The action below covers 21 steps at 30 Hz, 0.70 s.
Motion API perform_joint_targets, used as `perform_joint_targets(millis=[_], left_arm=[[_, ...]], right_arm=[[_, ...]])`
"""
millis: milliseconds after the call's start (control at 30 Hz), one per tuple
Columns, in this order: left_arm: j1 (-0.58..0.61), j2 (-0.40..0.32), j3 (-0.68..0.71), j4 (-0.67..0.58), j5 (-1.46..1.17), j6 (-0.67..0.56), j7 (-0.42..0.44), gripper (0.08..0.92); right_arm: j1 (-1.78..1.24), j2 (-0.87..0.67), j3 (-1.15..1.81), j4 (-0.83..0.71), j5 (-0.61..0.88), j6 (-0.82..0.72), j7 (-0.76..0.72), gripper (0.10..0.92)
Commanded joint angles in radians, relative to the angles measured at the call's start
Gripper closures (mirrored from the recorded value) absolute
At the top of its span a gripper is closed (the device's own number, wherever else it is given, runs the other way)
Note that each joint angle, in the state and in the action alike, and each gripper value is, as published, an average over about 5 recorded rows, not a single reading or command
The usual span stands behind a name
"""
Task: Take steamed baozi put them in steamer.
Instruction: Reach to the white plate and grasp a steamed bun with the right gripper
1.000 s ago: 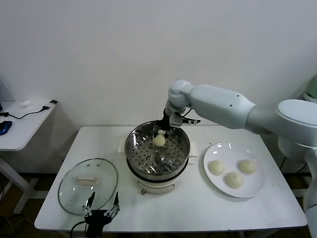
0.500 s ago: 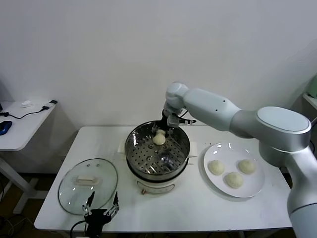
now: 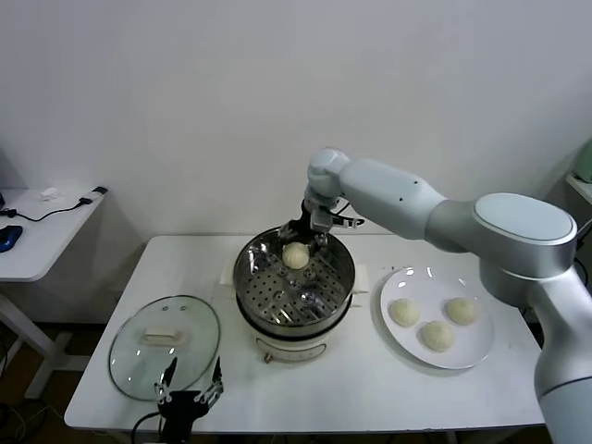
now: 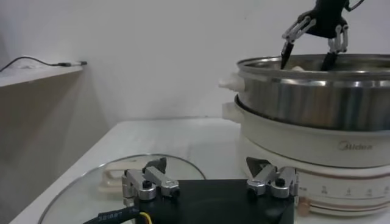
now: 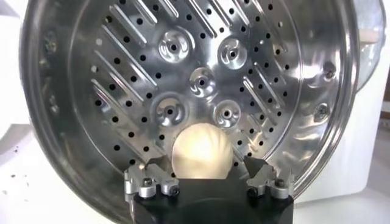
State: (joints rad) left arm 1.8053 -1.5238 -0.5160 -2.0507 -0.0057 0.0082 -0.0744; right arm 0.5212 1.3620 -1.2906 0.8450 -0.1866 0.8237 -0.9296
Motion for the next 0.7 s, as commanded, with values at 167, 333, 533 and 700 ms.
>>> perform_joint_targets(millis=[167,333,533,700], left_arm=[[0.003,-0.003,0.002,-0.009,0.001,0.001,0.002,0.177],[0.002,0.001,-0.003,-0.014,-0.004,0.003,0.002,0.177],[-0.004,0.004,-0.011,-0.015,-0.009,0.002,0.001,0.177],[-0.005,0.008,-0.015,-0.020,-0.010,0.002,0.002,0.177]], right_arm=[[0.338,-0.254,-0.295,0.126,0.837,-0.250,-0.195,0.213],[0.404,-0.459,-0.450,0.245,0.853,-0.580,-0.158,0.209],[0.439,-0.647,-0.604,0.422,0.767,-0.806,-0.088,0.211],[0.426,-0.700,-0.649,0.524,0.811,-0.920,-0.054,0.211]])
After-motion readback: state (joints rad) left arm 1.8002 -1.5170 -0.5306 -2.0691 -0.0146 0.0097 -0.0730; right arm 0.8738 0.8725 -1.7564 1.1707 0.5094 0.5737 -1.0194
